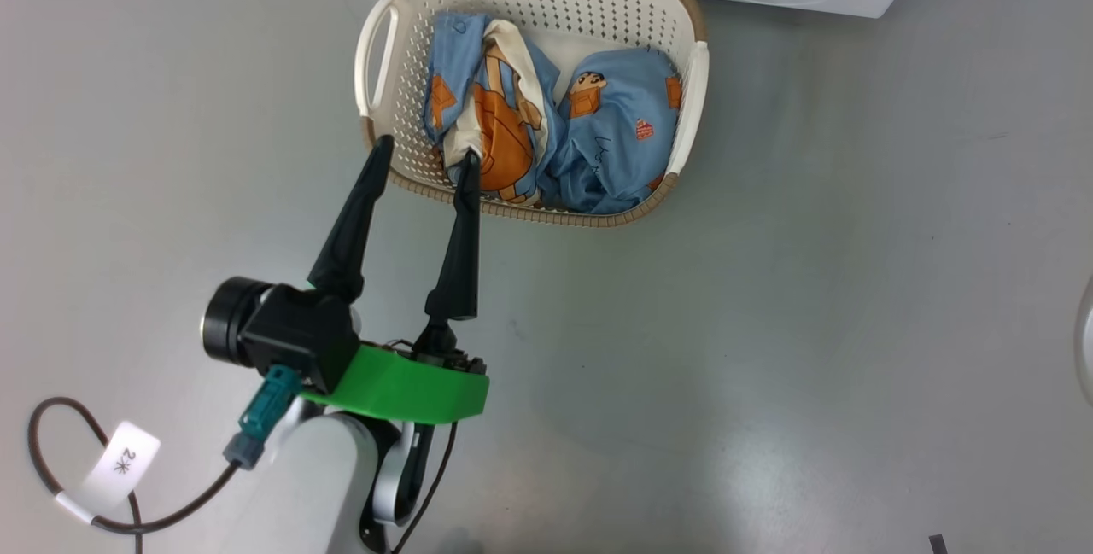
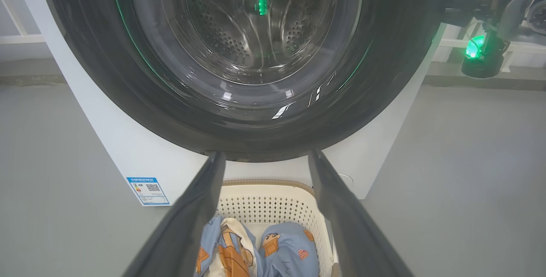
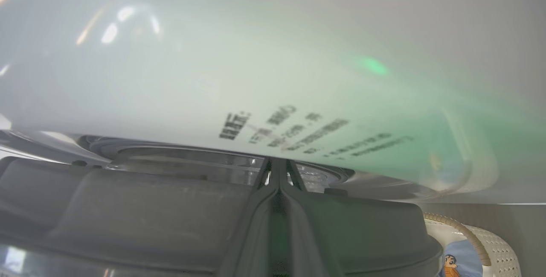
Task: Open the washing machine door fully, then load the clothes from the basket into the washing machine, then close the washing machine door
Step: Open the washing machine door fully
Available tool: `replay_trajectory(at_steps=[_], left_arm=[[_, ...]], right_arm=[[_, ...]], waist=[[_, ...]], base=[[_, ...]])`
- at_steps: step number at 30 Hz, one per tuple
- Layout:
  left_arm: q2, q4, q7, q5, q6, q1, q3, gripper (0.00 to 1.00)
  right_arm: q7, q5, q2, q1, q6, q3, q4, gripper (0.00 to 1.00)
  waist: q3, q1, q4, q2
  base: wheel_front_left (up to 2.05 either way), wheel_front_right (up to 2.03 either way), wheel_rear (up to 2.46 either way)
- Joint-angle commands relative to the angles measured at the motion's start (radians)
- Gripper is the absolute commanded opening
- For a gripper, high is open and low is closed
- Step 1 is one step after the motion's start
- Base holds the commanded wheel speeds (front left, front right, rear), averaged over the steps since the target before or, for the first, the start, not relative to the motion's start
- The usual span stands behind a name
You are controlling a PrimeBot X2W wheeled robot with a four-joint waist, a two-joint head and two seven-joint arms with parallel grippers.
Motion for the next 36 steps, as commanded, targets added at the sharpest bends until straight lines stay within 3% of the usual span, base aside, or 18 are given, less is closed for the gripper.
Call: replay_trajectory(at_steps=[1,9,24,36], left_arm=[[0.019,-0.026,-0.006,-0.008,0.008,-0.012,0.025,1.00],[0.019,-0.033,-0.006,-0.011,0.012,-0.024,0.015,1.00],[0.019,-0.032,-0.006,0.001,0.001,-0.006,0.022,1.00],[0.019,-0.024,-0.006,0.019,-0.015,0.011,0.040,1.00]], right_arm=[[0.026,-0.016,0.035,-0.038,0.002,-0.002,-0.012,0.00],[0.132,-0.025,0.038,-0.052,0.002,-0.029,-0.030,0.00],[0.352,-0.014,0.075,0.058,0.002,-0.047,-0.161,0.00],[0.642,0.103,0.106,0.228,0.002,-0.003,-0.357,0.00]], waist=[[0.002,0.0000,0.002,0.0000],[0.013,0.0000,0.008,0.0000],[-0.026,0.0000,-0.001,0.0000],[-0.082,0.0000,-0.027,0.0000]], base=[[0.00,0.00,0.00],[0.00,0.00,0.00],[0.00,0.00,0.00],[0.00,0.00,0.00]])
